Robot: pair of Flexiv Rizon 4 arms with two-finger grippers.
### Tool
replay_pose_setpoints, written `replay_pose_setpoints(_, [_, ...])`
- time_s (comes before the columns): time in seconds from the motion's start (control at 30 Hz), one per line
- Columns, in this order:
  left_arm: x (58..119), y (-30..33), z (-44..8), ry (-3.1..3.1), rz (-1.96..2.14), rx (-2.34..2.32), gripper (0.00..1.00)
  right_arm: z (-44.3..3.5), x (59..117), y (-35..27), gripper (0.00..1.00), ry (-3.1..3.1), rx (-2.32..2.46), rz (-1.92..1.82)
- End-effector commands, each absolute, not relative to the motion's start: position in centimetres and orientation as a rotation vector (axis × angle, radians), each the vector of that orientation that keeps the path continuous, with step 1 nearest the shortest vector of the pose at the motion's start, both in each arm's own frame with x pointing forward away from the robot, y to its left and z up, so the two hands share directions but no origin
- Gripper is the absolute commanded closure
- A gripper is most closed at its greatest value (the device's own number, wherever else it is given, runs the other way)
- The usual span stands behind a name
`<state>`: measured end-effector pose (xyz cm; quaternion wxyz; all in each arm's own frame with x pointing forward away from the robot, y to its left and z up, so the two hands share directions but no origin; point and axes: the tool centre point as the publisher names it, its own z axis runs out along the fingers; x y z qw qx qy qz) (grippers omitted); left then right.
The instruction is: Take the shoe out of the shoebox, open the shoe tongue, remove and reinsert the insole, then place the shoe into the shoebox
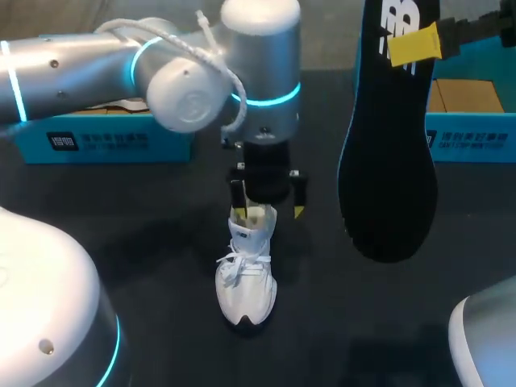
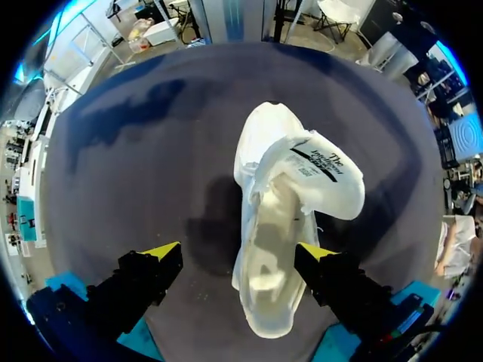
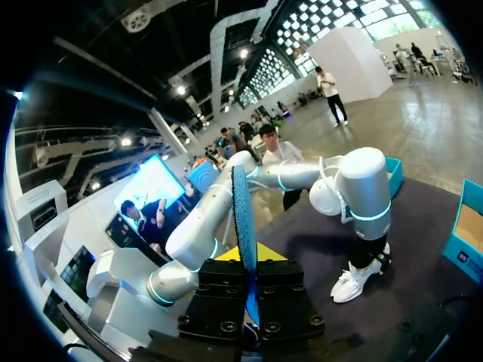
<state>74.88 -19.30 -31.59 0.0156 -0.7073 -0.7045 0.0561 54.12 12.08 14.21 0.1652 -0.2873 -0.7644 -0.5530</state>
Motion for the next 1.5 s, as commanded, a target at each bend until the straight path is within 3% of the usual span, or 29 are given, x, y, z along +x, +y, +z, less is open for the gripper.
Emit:
replay_pose_setpoints(0.03, [75.2,-18.0,-30.1,-2.251,0.325,-2.215,0.00,14.5,54.3,12.2,1.00,-2.181,-0.820,-1.567])
replay_pose_setpoints(0.73, [76.7,-14.4,-22.0,-2.478,1.312,-2.192,0.00,14.5,54.3,12.2,1.00,-2.181,-0.820,-1.567])
replay_pose_setpoints(1.5, [77.4,-14.5,-19.8,-2.355,1.925,-2.273,0.00,14.5,54.3,12.2,1.00,-2.181,-0.820,-1.567])
